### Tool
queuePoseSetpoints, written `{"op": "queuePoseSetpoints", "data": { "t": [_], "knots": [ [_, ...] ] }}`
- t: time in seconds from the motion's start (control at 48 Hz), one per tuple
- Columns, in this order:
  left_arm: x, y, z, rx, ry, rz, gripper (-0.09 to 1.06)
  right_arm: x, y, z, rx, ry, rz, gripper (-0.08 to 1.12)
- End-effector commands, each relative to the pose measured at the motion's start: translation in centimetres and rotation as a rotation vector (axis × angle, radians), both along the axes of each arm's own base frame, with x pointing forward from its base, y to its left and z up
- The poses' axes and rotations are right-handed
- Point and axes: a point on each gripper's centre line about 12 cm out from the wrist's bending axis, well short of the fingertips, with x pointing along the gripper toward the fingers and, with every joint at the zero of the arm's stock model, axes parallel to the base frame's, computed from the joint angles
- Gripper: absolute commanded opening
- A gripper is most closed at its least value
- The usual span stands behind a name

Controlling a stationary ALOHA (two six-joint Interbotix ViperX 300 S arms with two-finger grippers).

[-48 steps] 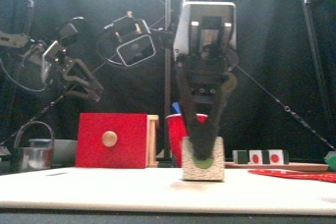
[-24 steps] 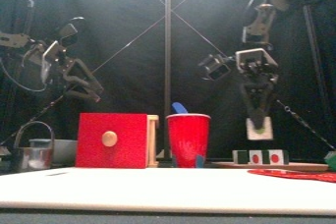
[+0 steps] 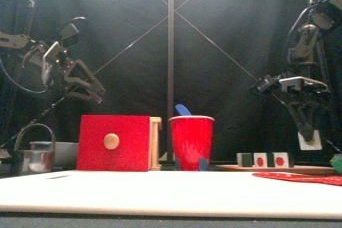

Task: Place sushi on board then cut the sushi with the knife then place the pieces on the plate
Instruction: Place the 4 sushi pieces on the plate

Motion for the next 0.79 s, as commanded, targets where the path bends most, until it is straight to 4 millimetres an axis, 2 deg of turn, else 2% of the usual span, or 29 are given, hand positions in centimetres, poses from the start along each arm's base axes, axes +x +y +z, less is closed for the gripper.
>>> {"op": "queuePoseSetpoints", "data": {
  "t": [0.021, 0.167, 0.521, 0.646, 0.792],
  "knots": [
    [0.3, 0.1, 0.6, 0.017, -0.018, -0.004, 0.87, -0.5, -1.8, 0.2, -0.046, -0.034, -0.049, 0.54],
    [0.3, 0.2, 0.6, 0.020, -0.016, -0.004, 0.87, -0.4, -2.7, -0.6, -0.060, -0.059, -0.076, 0.58],
    [0.4, 0.1, 0.7, 0.030, -0.017, -0.013, 0.87, 0.1, -3.7, -2.8, -0.039, -0.053, -0.096, 0.77],
    [0.4, 0.1, 0.7, 0.029, -0.018, -0.014, 0.87, 0.0, -4.0, -2.7, -0.042, -0.052, -0.106, 0.82],
    [0.5, 0.1, 0.7, 0.029, -0.019, -0.016, 0.87, -0.2, -4.3, -1.6, -0.064, -0.068, -0.116, 0.84]
  ]
}}
